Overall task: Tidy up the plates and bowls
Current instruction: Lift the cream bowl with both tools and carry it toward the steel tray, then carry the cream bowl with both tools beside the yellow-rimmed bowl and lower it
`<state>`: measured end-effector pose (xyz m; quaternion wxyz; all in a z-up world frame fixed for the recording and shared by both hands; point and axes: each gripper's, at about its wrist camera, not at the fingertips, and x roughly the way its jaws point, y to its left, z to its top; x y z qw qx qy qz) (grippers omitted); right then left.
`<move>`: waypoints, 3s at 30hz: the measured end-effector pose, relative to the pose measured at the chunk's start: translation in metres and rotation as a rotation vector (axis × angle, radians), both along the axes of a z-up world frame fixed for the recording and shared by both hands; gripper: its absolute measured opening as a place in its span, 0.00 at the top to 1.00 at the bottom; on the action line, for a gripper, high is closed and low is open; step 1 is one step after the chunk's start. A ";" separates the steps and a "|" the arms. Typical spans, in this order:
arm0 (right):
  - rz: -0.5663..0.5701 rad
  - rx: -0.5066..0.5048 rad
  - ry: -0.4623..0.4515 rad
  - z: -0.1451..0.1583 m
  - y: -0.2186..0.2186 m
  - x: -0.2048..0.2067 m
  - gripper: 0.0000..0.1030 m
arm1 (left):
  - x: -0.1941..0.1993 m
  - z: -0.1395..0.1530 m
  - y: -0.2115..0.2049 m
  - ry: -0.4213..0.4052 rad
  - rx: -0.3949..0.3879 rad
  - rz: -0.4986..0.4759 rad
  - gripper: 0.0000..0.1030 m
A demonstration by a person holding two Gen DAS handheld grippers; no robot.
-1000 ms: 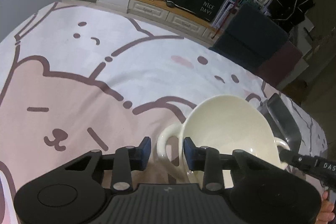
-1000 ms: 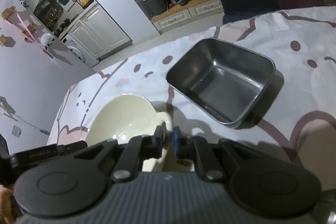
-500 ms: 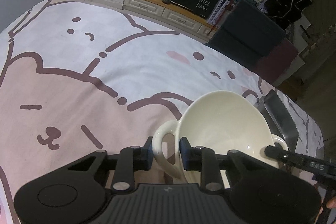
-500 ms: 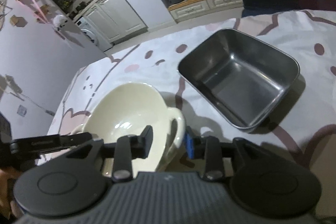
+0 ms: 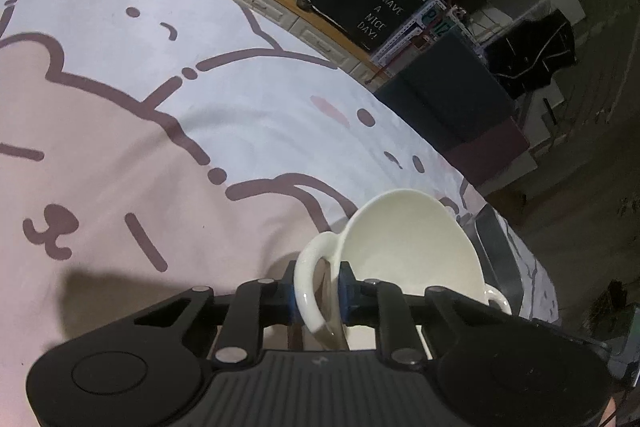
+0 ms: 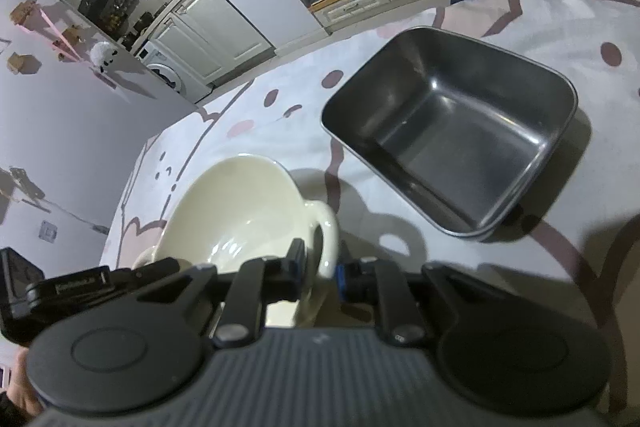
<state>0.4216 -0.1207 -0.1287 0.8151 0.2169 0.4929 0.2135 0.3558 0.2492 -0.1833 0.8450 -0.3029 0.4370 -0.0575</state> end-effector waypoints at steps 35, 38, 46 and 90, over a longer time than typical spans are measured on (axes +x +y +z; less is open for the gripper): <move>-0.042 -0.095 -0.285 0.129 -0.066 -0.092 0.81 | -0.060 0.125 -0.084 -0.179 -0.016 -0.094 0.81; -0.062 -0.088 -0.295 0.137 -0.081 -0.110 0.82 | -0.074 0.133 -0.097 -0.186 -0.022 -0.116 0.81; -0.097 -0.078 -0.315 0.147 -0.110 -0.152 0.82 | -0.108 0.147 -0.129 -0.205 -0.028 -0.169 0.81; -0.115 -0.224 -0.250 0.093 -0.197 -0.285 0.82 | -0.232 0.037 -0.238 -0.146 -0.062 -0.308 0.76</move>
